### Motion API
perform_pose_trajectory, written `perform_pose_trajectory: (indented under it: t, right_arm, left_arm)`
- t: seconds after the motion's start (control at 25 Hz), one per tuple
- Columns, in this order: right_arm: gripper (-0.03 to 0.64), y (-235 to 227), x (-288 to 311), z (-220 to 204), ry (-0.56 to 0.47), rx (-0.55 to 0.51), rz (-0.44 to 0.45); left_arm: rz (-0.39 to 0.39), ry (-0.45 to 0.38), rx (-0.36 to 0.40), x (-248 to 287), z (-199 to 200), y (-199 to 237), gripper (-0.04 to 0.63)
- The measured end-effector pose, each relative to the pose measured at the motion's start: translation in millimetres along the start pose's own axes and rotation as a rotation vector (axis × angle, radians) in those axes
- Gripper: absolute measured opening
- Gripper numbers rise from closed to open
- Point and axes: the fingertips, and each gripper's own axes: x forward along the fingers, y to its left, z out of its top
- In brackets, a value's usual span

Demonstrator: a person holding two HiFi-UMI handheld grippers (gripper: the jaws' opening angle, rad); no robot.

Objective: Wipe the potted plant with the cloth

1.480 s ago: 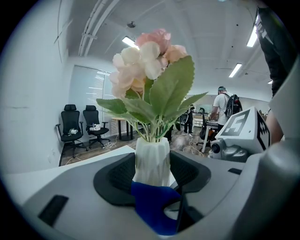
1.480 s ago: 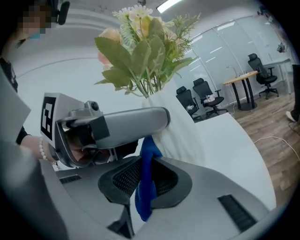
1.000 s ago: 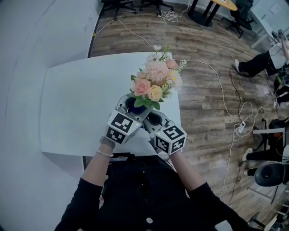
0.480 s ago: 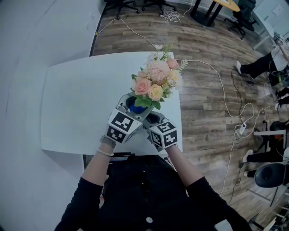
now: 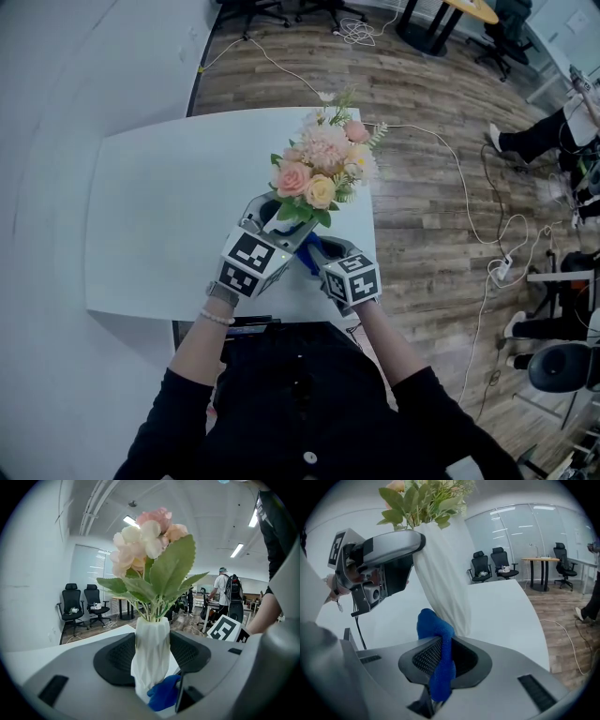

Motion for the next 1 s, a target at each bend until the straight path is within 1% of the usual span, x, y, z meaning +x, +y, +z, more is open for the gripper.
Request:
perform_pose_trajectory:
  t: [0.2,0.4,0.52,0.6,0.68,0.76,0.88,1.0]
  right_arm:
    - [0.074,-35.0,-20.0,-5.9,-0.003,0.031,-0.063]
    - [0.074,-74.1,-40.2,0.5,-0.027,0.047,-0.134]
    - [0.074,-95.6,-51.1,15.6,-0.054,0.017,-0.156]
    - [0.074,-106.9,-56.1,33.6,-0.081,-0.032,-0.15]
    - [0.074,-112.6,-58.7,57.3,-0.116,-0.11,-0.12]
    - [0.074,-110.1,-60.1,82.4,-0.155,-0.21,-0.053]
    - [0.074,-93.0,-59.0,110.8,-0.175,-0.394,0.096]
    - [0.074,-67.8,-52.6,128.4,-0.14,-0.572,0.233]
  left_arm:
    - [0.003,-0.002,0.0,0.6,0.4,-0.2,0.241]
    - [-0.006,0.0,-0.003,3.1,-6.0,-0.1,0.241]
    - [-0.011,0.01,0.001,2.2,-7.9,-0.2,0.241]
    - [-0.014,0.02,-0.001,1.8,-8.8,-0.8,0.241]
    - [-0.015,0.02,-0.002,2.1,-8.4,-1.2,0.241]
    - [-0.012,0.007,0.001,3.7,-7.9,-1.0,0.241]
    - [-0.019,0.01,0.003,5.4,-8.5,-3.8,0.241]
    - [-0.018,0.025,-0.001,3.4,-10.0,-3.9,0.241]
